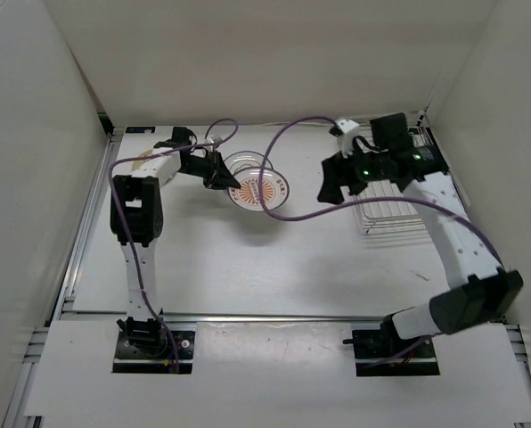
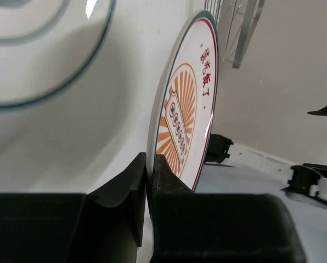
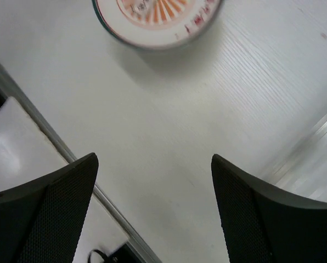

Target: Unload the plates from the dish rack

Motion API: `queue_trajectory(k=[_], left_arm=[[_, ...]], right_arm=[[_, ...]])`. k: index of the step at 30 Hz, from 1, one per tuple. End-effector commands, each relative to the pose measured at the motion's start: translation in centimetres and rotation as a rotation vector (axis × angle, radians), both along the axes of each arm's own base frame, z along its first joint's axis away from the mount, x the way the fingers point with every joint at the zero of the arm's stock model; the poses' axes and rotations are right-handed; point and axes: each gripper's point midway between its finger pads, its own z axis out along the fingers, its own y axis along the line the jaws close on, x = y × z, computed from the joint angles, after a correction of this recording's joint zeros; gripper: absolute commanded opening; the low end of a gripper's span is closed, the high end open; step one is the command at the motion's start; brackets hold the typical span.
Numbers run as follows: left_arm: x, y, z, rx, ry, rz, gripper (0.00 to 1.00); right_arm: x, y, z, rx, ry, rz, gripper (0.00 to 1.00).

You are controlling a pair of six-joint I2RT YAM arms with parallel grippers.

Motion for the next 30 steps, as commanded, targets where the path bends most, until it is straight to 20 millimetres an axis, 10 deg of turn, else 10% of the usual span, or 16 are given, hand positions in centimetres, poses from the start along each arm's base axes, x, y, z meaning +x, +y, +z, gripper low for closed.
queue_trajectory(k=[1, 12, 18, 30], left_arm=[[2.4, 0.1, 5.6, -0.206, -0.069, -0.04, 0.11], [10.4, 3.9, 0.7, -0.111, -0.129, 0.099, 0.11], [12.0, 4.9, -3.3, 0.024, -0.106, 0.179, 0.11], [13.5, 6.2, -4.0, 0.148, -0.161, 0.235, 0.13]], right_arm=[[-1.7, -6.1, -0.5, -0.102, -0.062, -0.091, 0.87], [-4.5, -16.0, 0.3, -0.2, -0.114, -0.308, 0.91], [-5.4, -14.9, -0.5, -0.106, -0.065, -0.316, 0.91], [-5.7, -13.9, -1.2, 0.001, -0.026, -0.35, 0.91]])
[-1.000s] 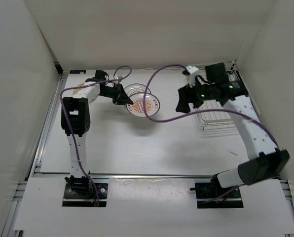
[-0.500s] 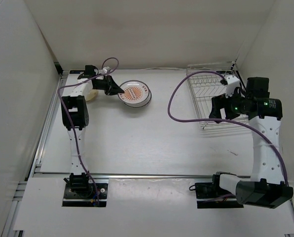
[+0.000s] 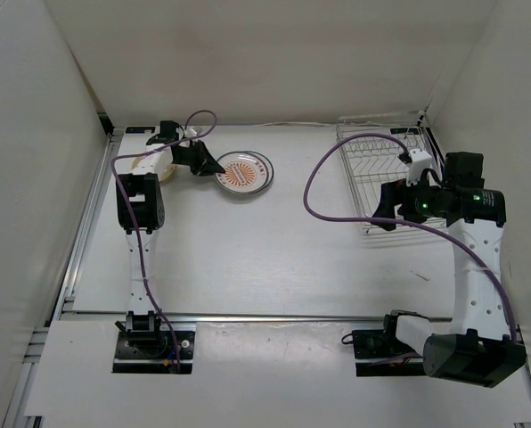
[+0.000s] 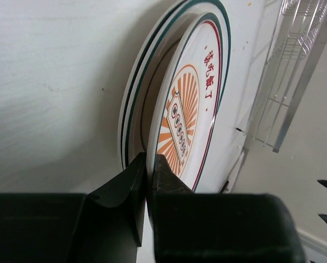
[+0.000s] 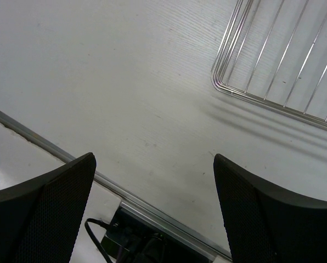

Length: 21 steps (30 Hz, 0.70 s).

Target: Unload the plates from the dish rack

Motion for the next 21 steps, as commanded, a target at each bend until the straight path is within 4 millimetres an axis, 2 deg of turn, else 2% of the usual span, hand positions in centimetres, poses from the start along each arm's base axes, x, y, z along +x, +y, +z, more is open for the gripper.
queue_trajectory(k=[1, 5, 6, 7, 8, 11, 16, 20, 21], left_arm=[[1.5, 0.3, 3.6, 0.077, -0.123, 0.015, 0.15], [1.6, 0.0, 4.2, 0.147, -0.149, 0.02, 0.25], [1.7, 0.1, 4.5, 0.16, -0.166, 0.02, 0.31], [1.7, 0.3, 4.9, 0.171, -0.168, 0.028, 0.42], [1.6, 0.1, 4.4, 0.202, -0.164, 0.027, 0.45], [1.7, 0.2, 5.1, 0.256, -0.195, 0.03, 0.6], [1.8, 0.3, 6.0, 0.328, -0.237, 0.036, 0.67], [1.7, 0.4, 6.9, 0.366, -0.256, 0.046, 0.68], [1.7, 0.8, 6.6, 0.392, -0.253, 0.051, 0.7]], right_arm=[[0.1, 1.0, 0.8, 0.066, -0.035, 0.01, 0.91], [-0.2, 1.1, 0.4, 0.086, -0.033, -0.003, 0.91], [-0.2, 1.1, 0.4, 0.086, -0.033, -0.003, 0.91], [-0.3, 1.2, 0.5, 0.093, -0.043, 0.004, 0.91], [-0.4, 1.3, 0.1, 0.1, -0.027, -0.003, 0.91], [-0.7, 1.3, -0.1, 0.106, -0.035, -0.006, 0.91], [-1.3, 1.6, -0.4, 0.125, -0.037, -0.001, 0.91], [-1.6, 1.7, -1.1, 0.141, -0.025, -0.011, 0.91], [-1.6, 1.9, -0.7, 0.151, -0.042, -0.009, 0.91]])
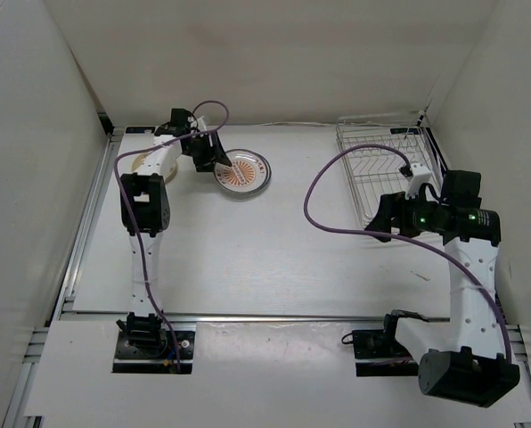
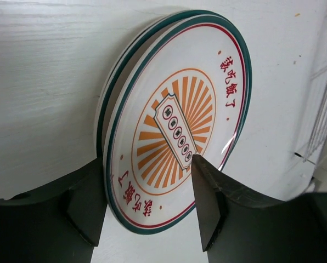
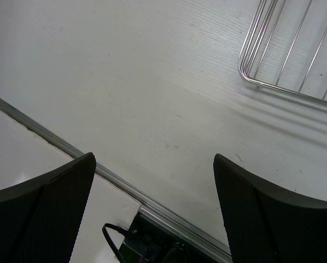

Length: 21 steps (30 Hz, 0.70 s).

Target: Unload the plates from the dish rack

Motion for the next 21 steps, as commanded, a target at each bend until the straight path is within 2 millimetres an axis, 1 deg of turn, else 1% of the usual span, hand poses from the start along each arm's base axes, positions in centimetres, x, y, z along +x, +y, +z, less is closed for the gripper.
queue_trajectory(k=[1, 2, 3, 4, 5, 6, 7, 8, 9, 10, 11, 13, 14, 17, 18, 19, 20, 21], left_arm=[[0.9, 1.5, 5.9, 0.095, -0.141, 0.034, 0.7], [0.9, 1.2, 6.3, 0.105, -0.151, 0.034, 0.72], [1.1, 1.7, 6.1, 0.132, -0.159, 0.04, 0.73], [1.0, 1.9, 6.4, 0.142, -0.16, 0.047, 0.73], [0.8, 1.3, 6.4, 0.147, -0.167, 0.027, 0.75], [0.9, 1.5, 6.3, 0.16, -0.168, 0.036, 0.75], [0.9, 1.2, 6.2, 0.174, -0.17, 0.036, 0.76], [1.0, 1.4, 6.1, 0.189, -0.176, 0.035, 0.76], [0.8, 1.2, 5.9, 0.202, -0.169, 0.033, 0.76], [0.9, 1.5, 5.7, 0.225, -0.175, 0.037, 0.76], [0.8, 1.0, 5.7, 0.224, -0.176, 0.027, 0.76], [0.8, 1.1, 5.7, 0.232, -0.177, 0.032, 0.76], [0.6, 0.8, 5.2, 0.243, -0.168, 0.028, 0.76], [0.4, 1.1, 5.0, 0.258, -0.164, 0.027, 0.76], [0.2, 1.1, 5.1, 0.259, -0.163, 0.027, 0.76], [0.2, 1.1, 5.9, 0.257, -0.176, 0.028, 0.76], [0.2, 1.5, 5.8, 0.276, -0.175, 0.041, 0.76], [0.2, 1.7, 6.4, 0.283, -0.186, 0.048, 0.76]], right_arm=[[0.2, 0.4, 0.5, 0.044, -0.037, -0.001, 0.91], [0.0, 0.6, 0.8, 0.052, -0.048, 0.007, 0.91], [0.2, 0.4, 0.6, 0.057, -0.043, -0.008, 0.91], [0.2, 0.4, 0.6, 0.057, -0.043, -0.008, 0.91], [-0.1, 0.6, 0.5, 0.066, -0.044, 0.0, 0.91], [0.1, 0.6, 0.6, 0.07, -0.048, -0.006, 0.91], [0.0, 0.6, 0.5, 0.081, -0.041, -0.009, 0.91], [0.0, 0.6, 0.4, 0.081, -0.041, -0.009, 0.91], [0.0, 0.6, 0.4, 0.081, -0.041, -0.009, 0.91], [0.0, 0.5, 0.5, 0.093, -0.038, -0.02, 0.91], [0.2, 0.5, 0.6, 0.091, -0.047, -0.019, 0.91], [0.2, 0.5, 0.6, 0.091, -0.047, -0.019, 0.91], [0.2, 0.5, 0.6, 0.091, -0.047, -0.019, 0.91], [0.4, 0.4, 0.7, 0.09, -0.056, -0.019, 0.92], [0.4, 0.4, 0.7, 0.09, -0.056, -0.019, 0.92], [0.5, 0.4, 1.1, 0.087, -0.068, -0.018, 0.92], [0.5, 0.2, 1.0, 0.079, -0.066, -0.025, 0.92], [0.8, 0.2, 1.5, 0.076, -0.084, -0.024, 0.92]])
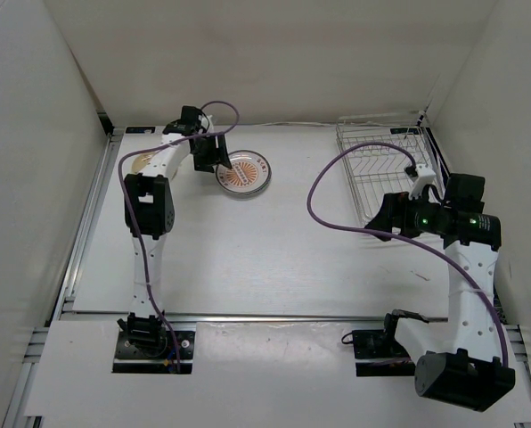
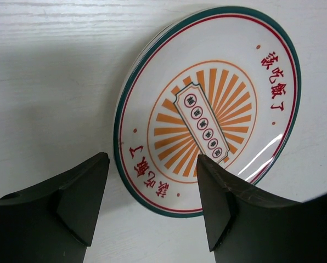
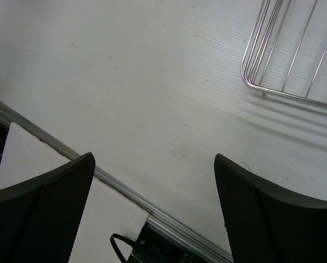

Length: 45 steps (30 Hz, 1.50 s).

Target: Unload the plates from the dish rack

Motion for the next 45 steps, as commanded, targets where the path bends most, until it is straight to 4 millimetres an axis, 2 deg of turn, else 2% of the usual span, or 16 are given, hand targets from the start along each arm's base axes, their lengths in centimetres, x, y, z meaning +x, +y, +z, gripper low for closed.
queue_trajectory(k=[1, 3, 5, 10, 11, 17, 22, 25, 26, 28, 30, 31, 33, 34, 37, 45], left_arm=[[0.1, 1.2, 7.2, 0.043, -0.141, 0.019, 0.76], [-0.4, 1.9, 7.8, 0.073, -0.144, 0.04, 0.76], [-1.0, 2.2, 10.5, 0.082, -0.192, 0.043, 0.79], [-2.9, 6.5, 13.8, 0.103, -0.233, 0.107, 0.8], [-3.5, 7.4, 15.6, 0.112, -0.265, 0.128, 0.8], [-8.0, 12.7, 18.1, 0.193, -0.308, 0.263, 0.8], [-12.1, 15.7, 19.3, 0.252, -0.352, 0.337, 0.82], [-14.9, 17.0, 20.3, 0.308, -0.401, 0.367, 0.82], [-16.1, 17.7, 19.2, 0.348, -0.378, 0.376, 0.82], [-17.7, 18.3, 20.9, 0.366, -0.449, 0.403, 0.82], [-19.7, 18.2, 19.1, 0.375, -0.429, 0.392, 0.82], [-20.8, 18.1, 20.2, 0.369, -0.476, 0.401, 0.82], [-22.8, 18.1, 17.8, 0.376, -0.442, 0.385, 0.82], [-23.8, 18.1, 18.4, 0.378, -0.484, 0.386, 0.82], [-26.2, 18.3, 16.7, 0.397, -0.493, 0.378, 0.83], [-29.7, 20.2, 13.2, 0.426, -0.481, 0.448, 0.85]], right_arm=[[0.7, 0.1, 1.5, 0.004, -0.072, 0.007, 0.92], [1.4, -0.5, 1.6, -0.025, -0.088, -0.014, 0.92], [2.4, -1.2, 2.2, -0.046, -0.119, -0.059, 0.92], [3.9, -3.3, 2.7, -0.075, -0.121, -0.237, 1.0], [4.2, -3.6, 3.1, -0.079, -0.13, -0.262, 1.0], [3.9, -4.4, 3.4, -0.092, -0.166, -0.331, 1.0], [3.1, -7.9, 1.1, -0.182, -0.142, -0.555, 1.0], [2.0, -8.3, -0.3, -0.198, -0.131, -0.59, 1.0], [1.8, -8.2, -0.6, -0.198, -0.131, -0.59, 1.0], [1.1, -8.3, -1.4, -0.207, -0.131, -0.601, 1.0], [0.6, -8.4, -1.7, -0.219, -0.143, -0.603, 1.0], [0.1, -8.3, -2.6, -0.221, -0.118, -0.601, 1.0], [-0.3, -8.3, -3.0, -0.235, -0.131, -0.591, 1.0], [-0.5, -8.2, -3.3, -0.235, -0.13, -0.59, 1.0], [-0.9, -8.2, -3.7, -0.251, -0.141, -0.578, 1.0], [-1.4, -7.7, -3.7, -0.217, -0.185, -0.583, 1.0]])
